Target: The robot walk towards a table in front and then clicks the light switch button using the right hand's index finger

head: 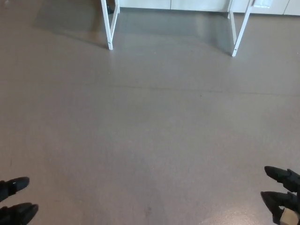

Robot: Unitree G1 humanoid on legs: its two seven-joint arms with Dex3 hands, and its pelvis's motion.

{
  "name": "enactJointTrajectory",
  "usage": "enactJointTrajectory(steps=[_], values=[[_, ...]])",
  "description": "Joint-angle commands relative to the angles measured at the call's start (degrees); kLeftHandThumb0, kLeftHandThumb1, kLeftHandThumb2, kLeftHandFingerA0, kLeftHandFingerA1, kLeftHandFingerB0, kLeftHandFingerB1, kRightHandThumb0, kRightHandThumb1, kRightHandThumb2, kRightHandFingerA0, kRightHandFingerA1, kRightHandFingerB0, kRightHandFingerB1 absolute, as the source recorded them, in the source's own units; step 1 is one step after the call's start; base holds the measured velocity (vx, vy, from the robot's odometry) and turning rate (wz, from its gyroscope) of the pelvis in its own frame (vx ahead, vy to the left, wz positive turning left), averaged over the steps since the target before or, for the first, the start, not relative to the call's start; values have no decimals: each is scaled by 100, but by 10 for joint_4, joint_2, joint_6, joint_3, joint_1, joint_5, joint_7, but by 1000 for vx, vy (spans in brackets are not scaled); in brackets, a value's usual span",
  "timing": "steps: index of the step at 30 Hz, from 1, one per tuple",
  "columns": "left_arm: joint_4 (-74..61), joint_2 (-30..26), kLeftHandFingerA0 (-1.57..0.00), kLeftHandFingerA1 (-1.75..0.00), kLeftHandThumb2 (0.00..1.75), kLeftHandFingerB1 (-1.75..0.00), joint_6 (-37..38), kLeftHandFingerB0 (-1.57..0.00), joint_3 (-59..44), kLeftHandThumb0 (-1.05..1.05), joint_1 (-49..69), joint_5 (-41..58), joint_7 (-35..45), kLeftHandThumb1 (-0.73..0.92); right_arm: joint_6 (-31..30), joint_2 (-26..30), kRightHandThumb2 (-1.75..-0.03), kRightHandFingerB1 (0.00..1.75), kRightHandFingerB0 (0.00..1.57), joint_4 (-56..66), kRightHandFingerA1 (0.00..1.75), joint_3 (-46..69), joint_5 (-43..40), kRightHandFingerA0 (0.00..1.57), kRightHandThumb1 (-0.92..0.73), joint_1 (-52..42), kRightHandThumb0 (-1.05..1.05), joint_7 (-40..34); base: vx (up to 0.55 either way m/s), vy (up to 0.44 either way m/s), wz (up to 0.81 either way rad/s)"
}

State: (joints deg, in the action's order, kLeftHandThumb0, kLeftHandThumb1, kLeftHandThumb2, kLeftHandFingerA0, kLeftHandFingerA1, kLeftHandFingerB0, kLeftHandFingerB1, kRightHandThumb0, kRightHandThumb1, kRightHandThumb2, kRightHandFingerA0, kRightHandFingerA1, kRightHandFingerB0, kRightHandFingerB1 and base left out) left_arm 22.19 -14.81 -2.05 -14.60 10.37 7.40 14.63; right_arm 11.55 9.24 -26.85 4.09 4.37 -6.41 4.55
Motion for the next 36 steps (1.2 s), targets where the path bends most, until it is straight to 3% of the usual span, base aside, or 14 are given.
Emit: enactJointTrajectory(steps=[1,20,35,36], values=[[3,-9,-56,-47,55,-41,-18,-53,-7,-20,0,26,29,51,26,5,-59,42,38,-8,51,7,-17,54,-67,0,-34,10,0,0,0],[-24,-4,-56,-47,55,-41,-31,-55,-2,-19,34,25,25,52,40,9,-59,42,38,0,51,-3,-2,54,-67,-37,-33,6,26,-8,-1],[-29,-8,-57,-47,55,-40,-28,-53,4,-19,45,20,24,52,56,16,-59,43,39,-12,55,-16,8,57,-66,-39,-35,7,216,215,-5],[-30,-8,-58,-47,55,-40,-28,-52,4,-19,45,20,24,52,57,18,-81,53,34,-12,63,-18,11,52,-53,-40,-43,6,209,-19,11]])
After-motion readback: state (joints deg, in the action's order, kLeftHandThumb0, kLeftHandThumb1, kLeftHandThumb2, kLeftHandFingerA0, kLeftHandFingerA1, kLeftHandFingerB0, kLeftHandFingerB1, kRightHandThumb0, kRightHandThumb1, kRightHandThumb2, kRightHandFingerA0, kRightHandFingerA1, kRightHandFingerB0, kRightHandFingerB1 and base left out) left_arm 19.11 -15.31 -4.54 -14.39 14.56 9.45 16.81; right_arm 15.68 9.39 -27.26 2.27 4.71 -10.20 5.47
